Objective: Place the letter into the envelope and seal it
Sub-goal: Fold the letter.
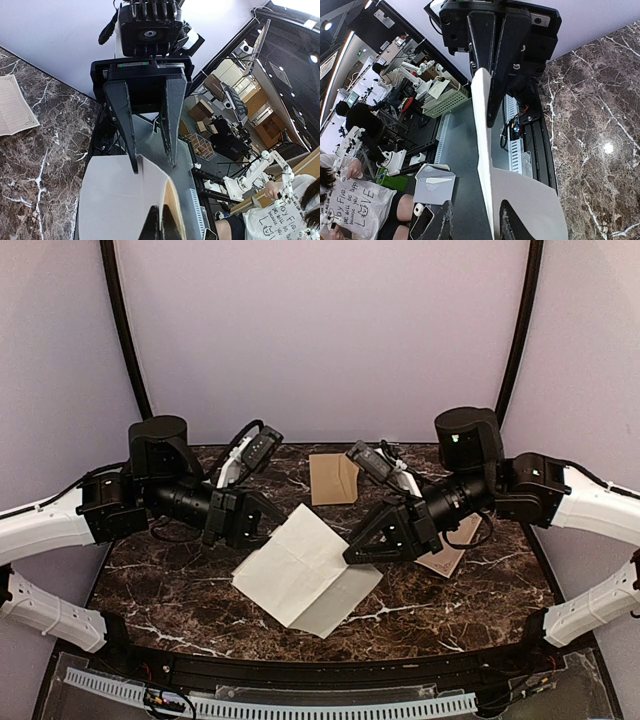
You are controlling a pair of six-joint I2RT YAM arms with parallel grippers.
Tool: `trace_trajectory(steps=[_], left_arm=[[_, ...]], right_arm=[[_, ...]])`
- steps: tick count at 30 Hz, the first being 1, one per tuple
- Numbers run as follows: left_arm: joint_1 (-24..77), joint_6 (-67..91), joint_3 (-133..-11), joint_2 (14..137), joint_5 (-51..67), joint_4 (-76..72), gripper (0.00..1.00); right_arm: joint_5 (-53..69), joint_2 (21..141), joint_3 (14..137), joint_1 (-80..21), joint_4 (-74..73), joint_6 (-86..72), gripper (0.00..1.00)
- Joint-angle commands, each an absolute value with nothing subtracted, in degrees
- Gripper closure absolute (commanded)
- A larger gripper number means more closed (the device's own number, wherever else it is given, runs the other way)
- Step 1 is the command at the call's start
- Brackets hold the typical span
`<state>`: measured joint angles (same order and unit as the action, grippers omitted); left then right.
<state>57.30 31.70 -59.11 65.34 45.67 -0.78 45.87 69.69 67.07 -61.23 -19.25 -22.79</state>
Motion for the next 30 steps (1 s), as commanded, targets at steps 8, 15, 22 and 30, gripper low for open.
trace_trajectory(steps=[8, 15, 22, 30], left_arm=[[57.6, 31.2, -61.6, 65.3, 47.3, -2.9, 1.0], [57.5, 30.8, -61.6, 65.3, 46.3, -2.5, 1.0], [57.1, 28.7, -61.9, 61.9, 30.2, 1.8, 0.41], [52.8, 36.4, -52.3, 49.1, 8.6, -2.9, 0.09]], right_arm=[[46.6, 70.5, 66.3, -63.1, -17.4, -22.8, 0.79], [43.1, 69.5, 66.2, -63.2, -16.8, -22.8, 1.0], [30.5, 65.9, 63.6, -63.0, -14.5, -25.1, 1.0], [12.8, 58.7, 55.5, -60.2, -2.0, -32.9, 1.0]])
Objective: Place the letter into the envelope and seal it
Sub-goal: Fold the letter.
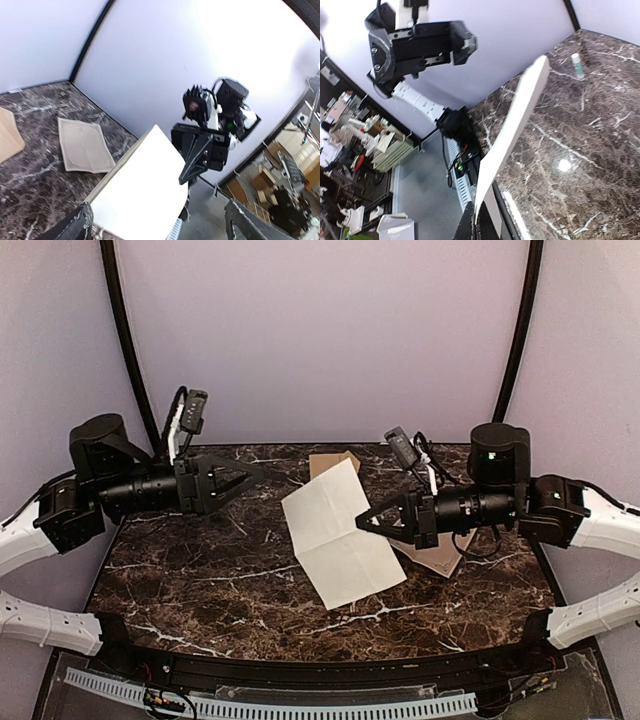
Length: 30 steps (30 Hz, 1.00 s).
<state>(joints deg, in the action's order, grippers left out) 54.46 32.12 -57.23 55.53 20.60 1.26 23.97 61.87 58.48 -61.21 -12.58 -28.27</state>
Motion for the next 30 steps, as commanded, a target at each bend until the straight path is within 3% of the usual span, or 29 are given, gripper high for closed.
trace_trajectory(steps=[1, 19, 23, 27, 30], left_arm=[[52.7, 37.7, -50.1, 47.6, 8.2, -5.2, 0.08], [54.9, 42.7, -48.2, 60.3, 26.5, -25.5, 0.01], [54.9, 43.2, -48.3, 61.5, 27.6, -26.7, 0.12], [54.9, 44.1, -47.0, 60.9, 27.5, -28.6, 0.35], [54.9, 45.0, -45.7, 60.2, 26.6, -31.8, 0.42]], right_arm=[[10.9, 58.4, 55.0, -60.3, -0.6, -33.6, 1.0], [14.9, 62.1, 54.0, -61.0, 18.8, -37.8, 1.0], [15.4, 62.2, 53.6, -61.0, 20.4, -38.4, 1.0], [16.2, 63.0, 54.5, -61.0, 19.4, -38.1, 1.0], [16.7, 63.4, 55.1, -61.1, 18.7, -37.9, 1.0]])
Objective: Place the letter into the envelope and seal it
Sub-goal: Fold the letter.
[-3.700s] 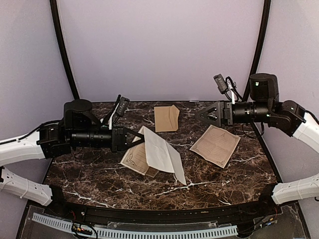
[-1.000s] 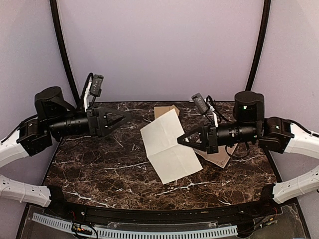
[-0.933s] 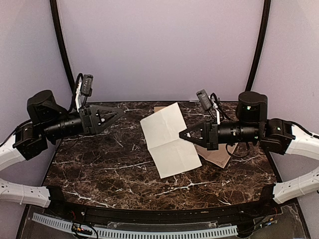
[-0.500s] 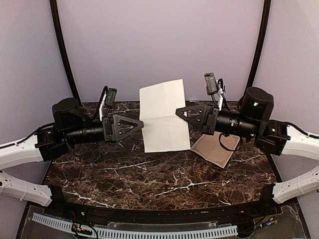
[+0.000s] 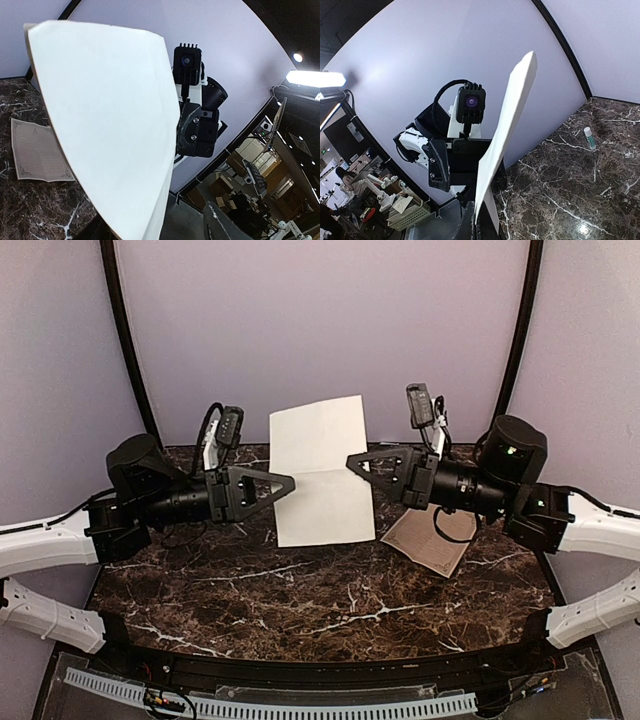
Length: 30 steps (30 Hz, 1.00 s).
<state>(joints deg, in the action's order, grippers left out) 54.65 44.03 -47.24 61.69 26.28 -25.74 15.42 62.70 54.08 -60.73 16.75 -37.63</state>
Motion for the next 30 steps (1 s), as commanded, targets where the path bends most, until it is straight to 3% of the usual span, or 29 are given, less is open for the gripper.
trace_trajectory(steps=[1, 13, 16, 18, 23, 30], left_arm=[[54.8, 45.1, -45.4, 60.0, 26.4, -32.2, 0.45], [54.9, 46.4, -44.5, 60.2, 26.1, -32.7, 0.84], [54.9, 46.6, -44.2, 60.1, 25.6, -32.3, 0.98], [54.9, 46.5, -44.2, 60.1, 25.4, -32.0, 1.0], [54.9, 45.3, -44.6, 60.1, 25.3, -29.8, 1.0], [54.9, 42.3, -47.8, 62.8, 31.0, -24.3, 1.0]], right_arm=[[17.0, 63.4, 55.1, -61.0, 18.6, -37.9, 1.0], [16.2, 62.7, 53.6, -61.1, 19.3, -38.9, 1.0], [15.7, 62.4, 53.4, -61.1, 18.7, -38.9, 1.0], [15.2, 62.2, 53.3, -61.1, 18.0, -38.9, 1.0], [13.6, 60.4, 52.7, -61.1, 16.2, -38.3, 0.71], [12.6, 59.8, 54.0, -61.0, 11.4, -36.7, 0.64]])
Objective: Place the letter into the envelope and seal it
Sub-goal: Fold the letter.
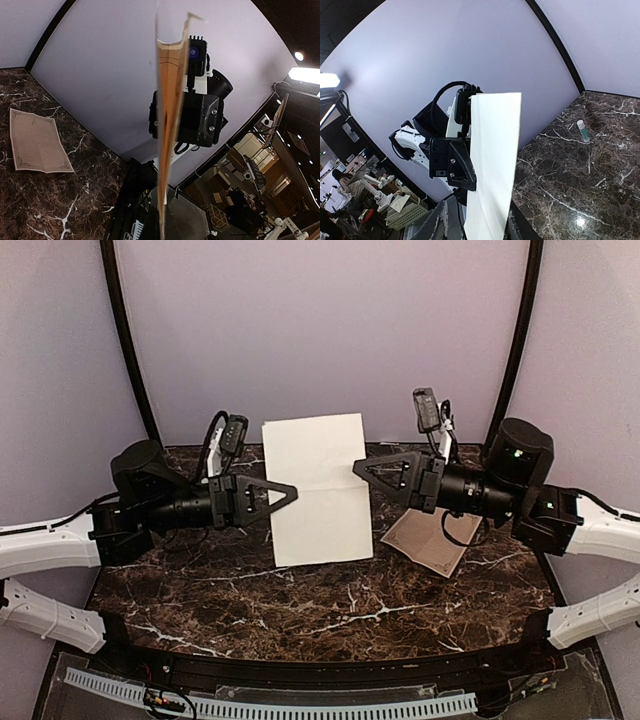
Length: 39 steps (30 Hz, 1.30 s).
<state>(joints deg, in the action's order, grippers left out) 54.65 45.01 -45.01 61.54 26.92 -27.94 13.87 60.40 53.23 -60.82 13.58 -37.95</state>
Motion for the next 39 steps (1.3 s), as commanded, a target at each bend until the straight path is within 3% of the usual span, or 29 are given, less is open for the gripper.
trace_trajectory(steps=[1, 7, 9, 11, 12, 14, 19, 22, 31, 39], left_arm=[[54.9, 42.0, -48.8, 63.6, 31.8, -23.7, 1.0], [54.9, 41.1, -50.5, 66.0, 35.8, -22.5, 1.0], [54.9, 41.1, -50.7, 66.3, 36.0, -22.7, 1.0], [54.9, 41.2, -50.5, 66.4, 35.9, -23.1, 0.89], [54.9, 41.2, -50.2, 66.4, 35.9, -23.3, 0.79], [54.9, 41.7, -49.6, 66.3, 36.1, -24.1, 0.69], [54.9, 43.7, -47.3, 64.9, 36.2, -26.3, 0.62], [54.9, 44.4, -45.9, 64.1, 35.9, -27.2, 0.64], [55.0, 44.1, -46.2, 64.2, 36.3, -28.0, 0.99], [54.9, 43.7, -46.8, 64.5, 35.6, -26.7, 1.0]], right_arm=[[12.9, 59.9, 54.2, -61.0, 11.1, -36.6, 0.64], [15.1, 61.8, 55.4, -60.9, 10.7, -36.5, 0.78], [15.0, 62.1, 55.4, -61.0, 11.0, -36.9, 0.9], [13.9, 61.7, 54.8, -61.0, 11.8, -37.7, 1.0], [13.4, 61.4, 54.3, -61.0, 12.8, -38.2, 1.0], [12.4, 60.8, 53.3, -60.9, 14.2, -39.1, 1.0], [9.6, 60.1, 52.3, -61.0, 14.8, -40.6, 1.0], [7.9, 59.4, 51.7, -61.0, 14.7, -41.4, 1.0], [2.8, 58.0, 50.3, -60.9, 12.3, -44.7, 1.0], [1.2, 56.1, 48.6, -60.7, 11.5, -46.7, 1.0]])
